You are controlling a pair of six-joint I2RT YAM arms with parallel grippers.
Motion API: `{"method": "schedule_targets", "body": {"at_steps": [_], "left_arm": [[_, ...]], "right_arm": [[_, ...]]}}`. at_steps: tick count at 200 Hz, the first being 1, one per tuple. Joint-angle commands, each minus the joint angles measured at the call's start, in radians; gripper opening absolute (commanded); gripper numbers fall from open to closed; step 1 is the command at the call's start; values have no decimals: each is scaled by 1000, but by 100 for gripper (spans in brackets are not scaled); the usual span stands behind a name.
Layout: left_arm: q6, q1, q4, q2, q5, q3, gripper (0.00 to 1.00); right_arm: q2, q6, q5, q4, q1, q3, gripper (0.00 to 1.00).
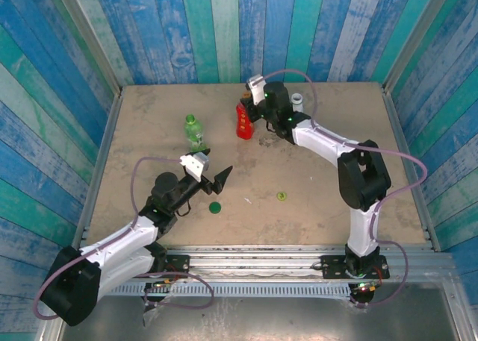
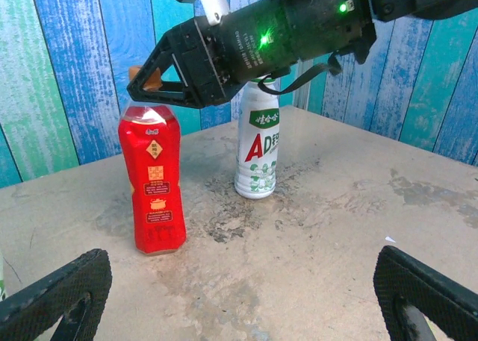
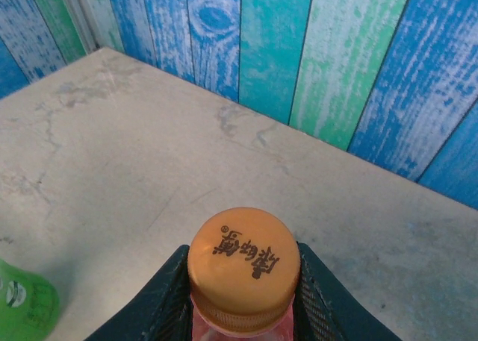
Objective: Screw on the bottle caps
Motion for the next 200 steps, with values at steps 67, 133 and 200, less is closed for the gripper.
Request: {"method": "schedule_targets", "body": {"at_steps": [67,133,200], "left_arm": [[15,-1,9,34,28,27,94],[14,-4,113,143,94,54,94],[7,-98,180,329,98,141,94]], "right_arm": [[-60,-51,-38,-33,-1,-4,63],[-314,-64,100,-33,-12,-196,78],[-452,-27,139,-152,-132,-291,86]]}}
